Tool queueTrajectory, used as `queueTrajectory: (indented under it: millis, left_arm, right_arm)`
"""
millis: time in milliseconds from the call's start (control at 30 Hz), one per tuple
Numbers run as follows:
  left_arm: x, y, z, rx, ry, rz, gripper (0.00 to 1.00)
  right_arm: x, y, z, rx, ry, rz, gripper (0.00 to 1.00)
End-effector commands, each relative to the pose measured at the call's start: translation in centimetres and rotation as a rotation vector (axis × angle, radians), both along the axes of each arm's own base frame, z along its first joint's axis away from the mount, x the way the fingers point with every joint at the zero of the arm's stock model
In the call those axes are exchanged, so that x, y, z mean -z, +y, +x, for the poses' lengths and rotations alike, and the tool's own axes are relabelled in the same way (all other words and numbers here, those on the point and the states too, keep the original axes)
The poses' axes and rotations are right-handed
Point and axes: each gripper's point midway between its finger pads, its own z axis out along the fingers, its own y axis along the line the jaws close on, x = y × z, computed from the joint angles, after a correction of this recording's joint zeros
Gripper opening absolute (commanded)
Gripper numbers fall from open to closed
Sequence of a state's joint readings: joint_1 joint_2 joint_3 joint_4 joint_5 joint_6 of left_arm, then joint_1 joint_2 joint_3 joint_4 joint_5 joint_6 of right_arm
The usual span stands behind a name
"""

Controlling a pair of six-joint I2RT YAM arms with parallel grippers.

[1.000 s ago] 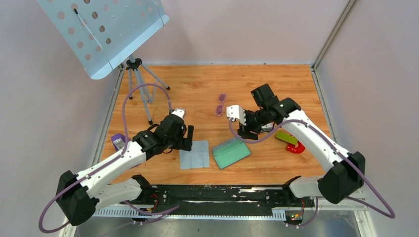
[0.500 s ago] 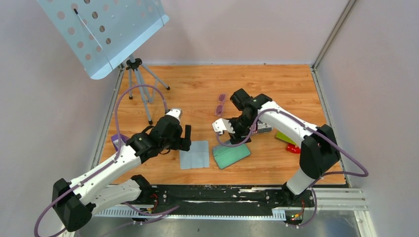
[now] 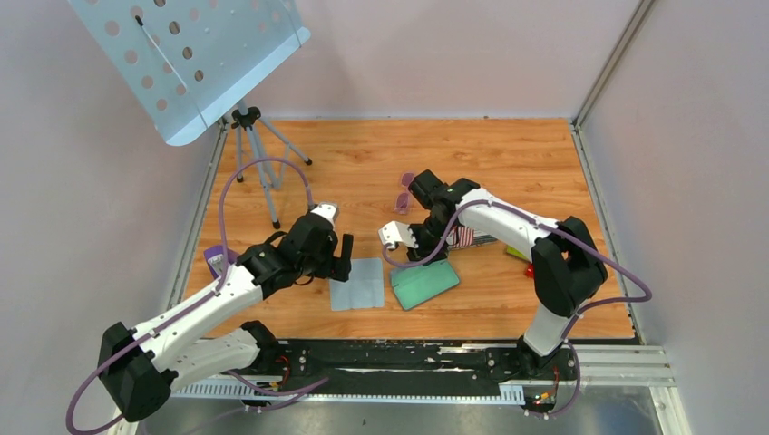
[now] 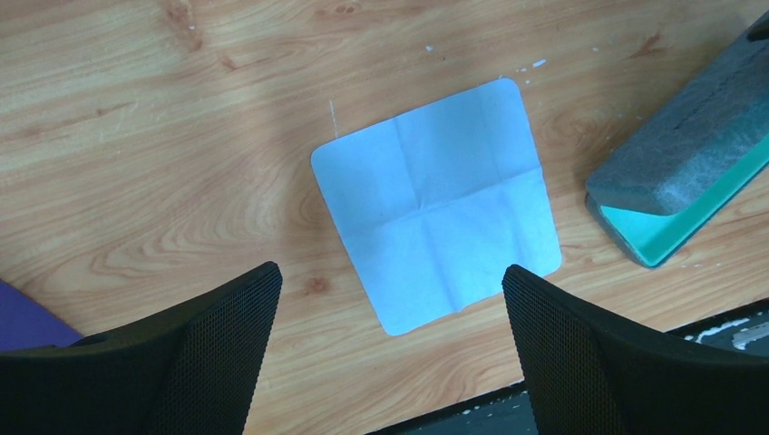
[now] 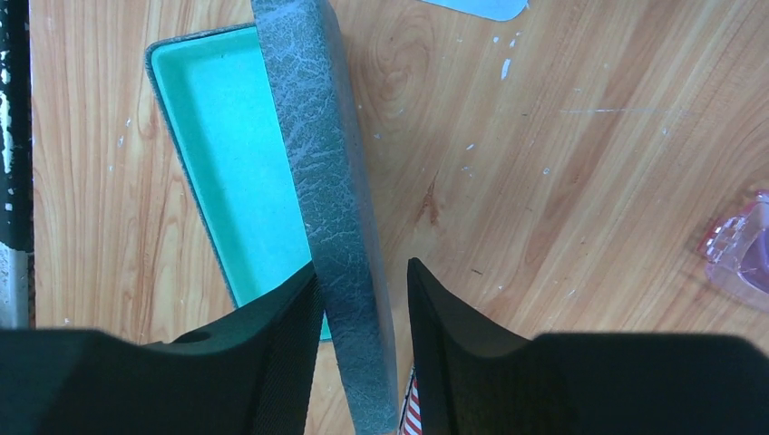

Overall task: Organize the sunglasses
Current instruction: Move the sunglasses case at the center of the board.

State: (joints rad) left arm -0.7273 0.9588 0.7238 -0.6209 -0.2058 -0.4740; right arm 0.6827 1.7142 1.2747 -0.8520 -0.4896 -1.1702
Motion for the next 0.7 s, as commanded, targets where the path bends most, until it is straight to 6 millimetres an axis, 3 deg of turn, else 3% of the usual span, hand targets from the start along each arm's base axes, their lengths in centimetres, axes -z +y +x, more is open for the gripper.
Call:
queueTrajectory:
  millis: [0,233,667]
  left_arm:
    - [0.6,0.3,-0.2,0.006,0.0,0.002,0.96]
    - [0.8,-0.1,-0.4,0.014,0.014,-0.009,0.96]
    - [1.5,0.1,-0.6,0.022,0.03,0.007,0.96]
  right_arm:
    - [-0.1,-0.2,-0.6,0.006,-0.003,-0.018,0.4]
    - [-0.7,-0.5,0.7,0.043,-0.046,-0.036,0.33]
    - [-2.6,0.4,4.8,0.171,-0.139,0.028,0.24]
